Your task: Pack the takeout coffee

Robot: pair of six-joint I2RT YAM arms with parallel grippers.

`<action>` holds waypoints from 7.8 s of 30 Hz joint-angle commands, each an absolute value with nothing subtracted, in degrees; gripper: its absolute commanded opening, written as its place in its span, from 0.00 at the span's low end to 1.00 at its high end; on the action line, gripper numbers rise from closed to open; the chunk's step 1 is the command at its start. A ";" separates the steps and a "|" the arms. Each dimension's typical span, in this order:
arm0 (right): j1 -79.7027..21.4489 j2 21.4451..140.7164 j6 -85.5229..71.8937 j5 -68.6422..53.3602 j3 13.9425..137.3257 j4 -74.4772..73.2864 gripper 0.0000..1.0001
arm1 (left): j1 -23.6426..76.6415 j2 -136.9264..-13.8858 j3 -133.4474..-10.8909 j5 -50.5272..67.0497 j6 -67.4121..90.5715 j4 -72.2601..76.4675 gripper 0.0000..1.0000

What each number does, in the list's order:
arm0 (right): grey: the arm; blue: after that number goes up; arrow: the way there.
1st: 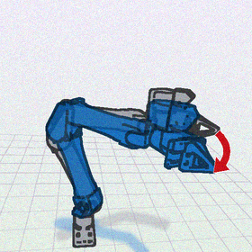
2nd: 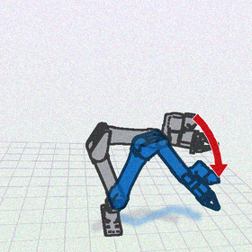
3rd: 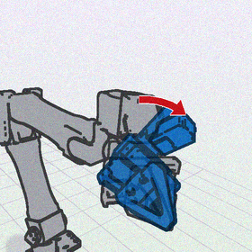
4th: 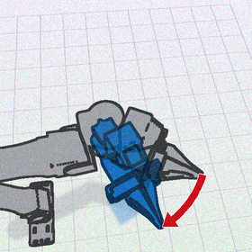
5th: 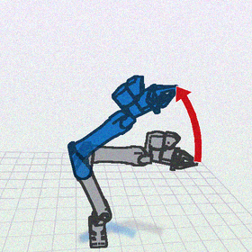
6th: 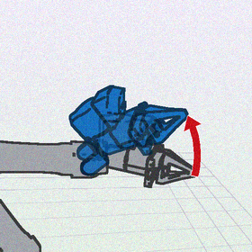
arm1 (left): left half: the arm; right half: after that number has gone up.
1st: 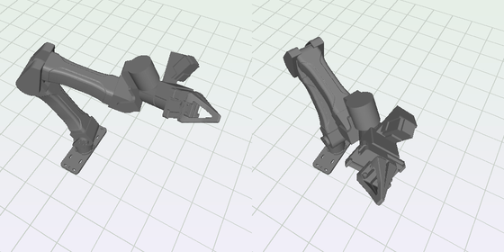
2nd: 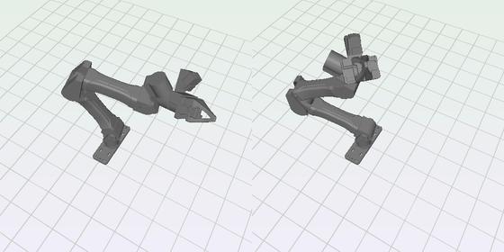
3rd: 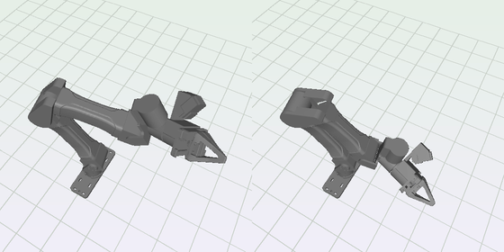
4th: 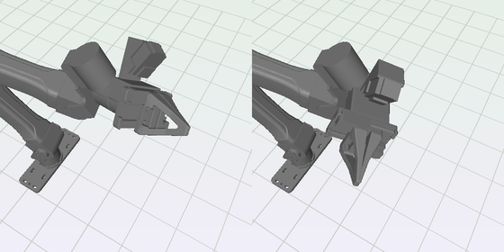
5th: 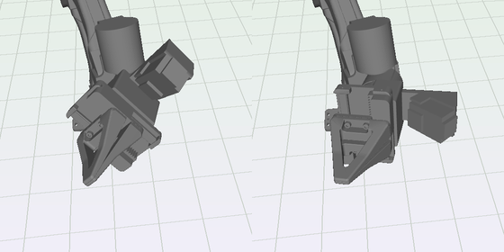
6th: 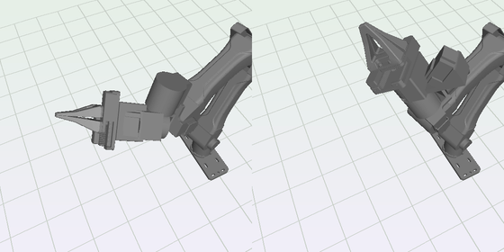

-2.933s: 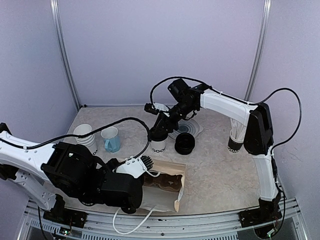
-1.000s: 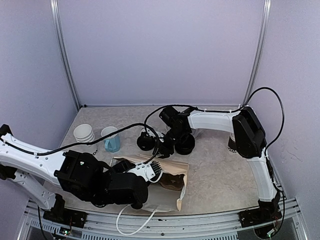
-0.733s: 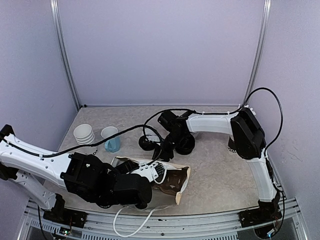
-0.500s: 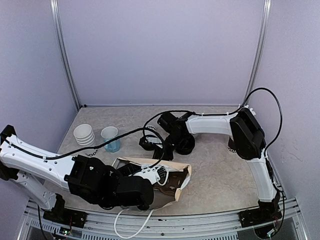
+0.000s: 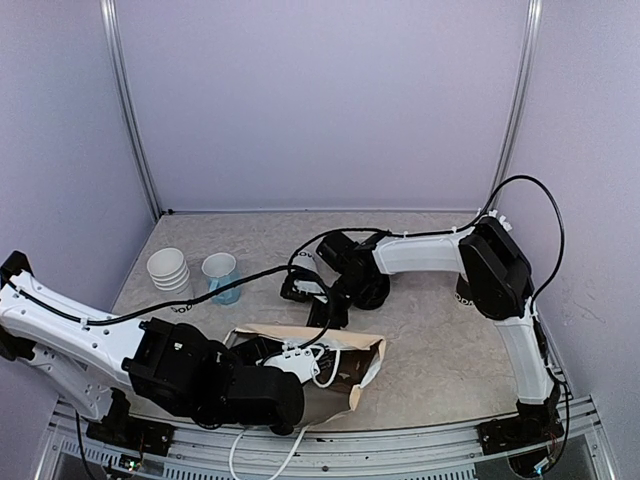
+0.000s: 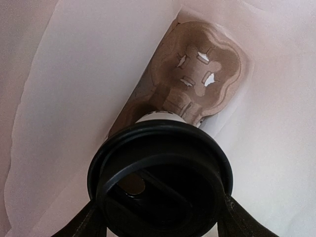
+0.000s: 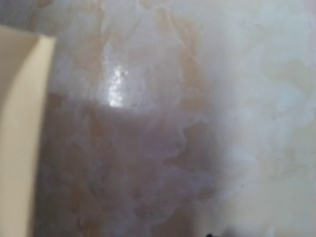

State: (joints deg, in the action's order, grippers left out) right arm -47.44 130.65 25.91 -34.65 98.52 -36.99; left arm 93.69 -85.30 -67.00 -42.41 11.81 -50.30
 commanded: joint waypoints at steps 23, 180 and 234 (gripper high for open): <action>-49.54 124.33 27.82 -39.33 88.87 -30.61 0.41 | 91.32 -84.73 -58.88 -44.14 11.66 -43.39 0.51; -44.84 146.19 32.77 -52.15 126.79 -38.06 0.39 | 92.73 -86.61 -61.83 -54.69 37.93 -58.52 0.44; -44.64 136.63 33.29 -51.64 111.86 -31.86 0.39 | 97.53 -82.73 -61.87 -51.78 52.54 -60.94 0.41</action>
